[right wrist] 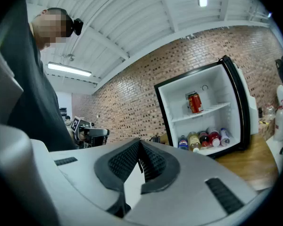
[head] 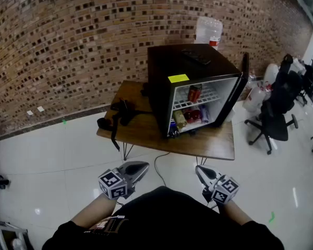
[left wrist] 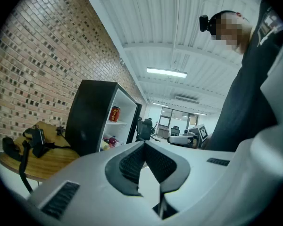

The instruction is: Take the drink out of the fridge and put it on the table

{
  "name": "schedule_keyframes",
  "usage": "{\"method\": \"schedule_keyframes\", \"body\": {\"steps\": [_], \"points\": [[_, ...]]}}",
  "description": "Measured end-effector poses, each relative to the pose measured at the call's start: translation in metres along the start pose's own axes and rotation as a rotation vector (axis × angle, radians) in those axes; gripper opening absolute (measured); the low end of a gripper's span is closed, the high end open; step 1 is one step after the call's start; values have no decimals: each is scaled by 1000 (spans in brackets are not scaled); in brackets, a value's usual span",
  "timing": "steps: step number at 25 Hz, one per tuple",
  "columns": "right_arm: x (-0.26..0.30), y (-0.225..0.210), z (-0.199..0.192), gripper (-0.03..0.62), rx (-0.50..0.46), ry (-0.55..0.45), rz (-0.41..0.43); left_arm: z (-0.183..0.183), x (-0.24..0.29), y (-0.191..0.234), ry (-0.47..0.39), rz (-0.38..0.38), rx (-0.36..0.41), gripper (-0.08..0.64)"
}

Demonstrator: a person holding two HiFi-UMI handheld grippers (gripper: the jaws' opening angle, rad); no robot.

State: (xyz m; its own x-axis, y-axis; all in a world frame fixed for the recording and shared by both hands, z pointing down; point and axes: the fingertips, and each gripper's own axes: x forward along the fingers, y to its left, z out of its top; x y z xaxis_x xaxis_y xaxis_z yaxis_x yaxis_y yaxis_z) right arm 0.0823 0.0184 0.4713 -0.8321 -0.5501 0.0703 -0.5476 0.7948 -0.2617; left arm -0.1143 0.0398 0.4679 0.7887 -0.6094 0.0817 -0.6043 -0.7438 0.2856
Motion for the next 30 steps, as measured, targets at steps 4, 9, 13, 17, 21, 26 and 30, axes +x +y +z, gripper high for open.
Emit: {"method": "schedule_keyframes", "body": {"steps": [4, 9, 13, 17, 21, 26, 30], "points": [[-19, -32, 18, 3, -7, 7, 1, 15, 48, -15, -21, -14, 10, -6], [-32, -77, 39, 3, -50, 15, 0, 29, 107, -20, -54, -8, 1, -6], [-30, -115, 49, 3, -50, 9, -43, 42, 148, -13, -59, -20, 16, -6], [-4, -147, 58, 3, -55, -9, -85, 50, 172, 17, -60, -56, 35, -6], [43, -175, 69, 25, -76, -20, -132, 57, 182, 58, -48, -104, 42, -6], [108, -214, 95, 38, -150, -4, -203, 64, 180, 105, -5, -165, 53, -6], [156, -254, 127, 260, -208, 8, -248, 77, 184, 136, 1, -172, 33, -6]]}}
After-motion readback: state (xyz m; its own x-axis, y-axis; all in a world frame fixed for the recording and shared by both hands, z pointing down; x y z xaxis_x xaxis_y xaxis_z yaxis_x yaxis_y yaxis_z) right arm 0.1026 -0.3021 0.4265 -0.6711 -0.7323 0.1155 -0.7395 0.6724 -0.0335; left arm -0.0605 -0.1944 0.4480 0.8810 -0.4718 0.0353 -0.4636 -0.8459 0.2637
